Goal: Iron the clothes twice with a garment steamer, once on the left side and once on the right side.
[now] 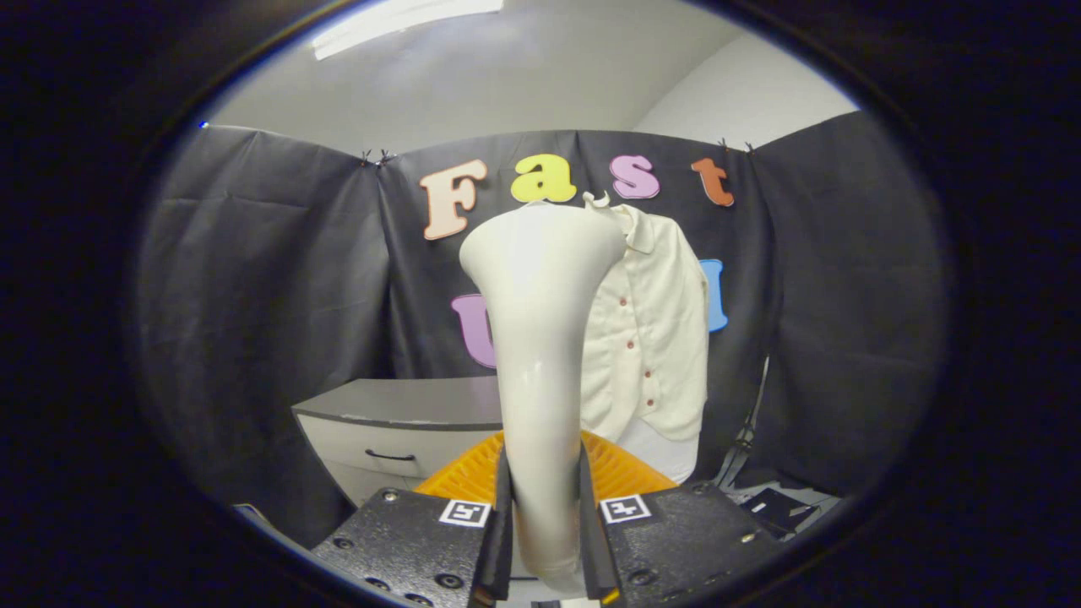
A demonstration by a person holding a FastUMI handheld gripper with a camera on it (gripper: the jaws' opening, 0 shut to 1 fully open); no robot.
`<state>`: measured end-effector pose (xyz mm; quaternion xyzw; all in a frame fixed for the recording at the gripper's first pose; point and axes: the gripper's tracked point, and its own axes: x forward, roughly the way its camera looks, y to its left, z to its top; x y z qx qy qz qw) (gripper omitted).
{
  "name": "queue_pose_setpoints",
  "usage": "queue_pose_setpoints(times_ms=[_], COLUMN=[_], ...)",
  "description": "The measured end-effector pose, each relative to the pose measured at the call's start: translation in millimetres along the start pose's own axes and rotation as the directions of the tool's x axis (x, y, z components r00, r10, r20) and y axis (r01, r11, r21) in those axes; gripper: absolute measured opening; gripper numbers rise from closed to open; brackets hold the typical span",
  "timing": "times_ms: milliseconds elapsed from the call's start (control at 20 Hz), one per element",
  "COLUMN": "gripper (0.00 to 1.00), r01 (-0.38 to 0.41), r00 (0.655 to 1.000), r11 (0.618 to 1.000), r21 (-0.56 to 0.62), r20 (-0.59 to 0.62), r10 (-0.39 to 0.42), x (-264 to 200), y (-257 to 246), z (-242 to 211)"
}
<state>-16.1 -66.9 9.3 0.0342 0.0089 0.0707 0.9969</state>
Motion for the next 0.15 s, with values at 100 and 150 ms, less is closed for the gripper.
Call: queue_pose_setpoints(times_ms=[100, 150], gripper=[0.33, 0.33], r01=[-0.011, -0.017], r00=[1.000, 1.000], r11=[1.000, 1.000], r21=[0.009, 0.009], r20=[-0.012, -0.016], r10=[0.011, 0.018], x=[-1.2, -1.4], y=[-2.3, -2.0], z=[-9.1, -12.8])
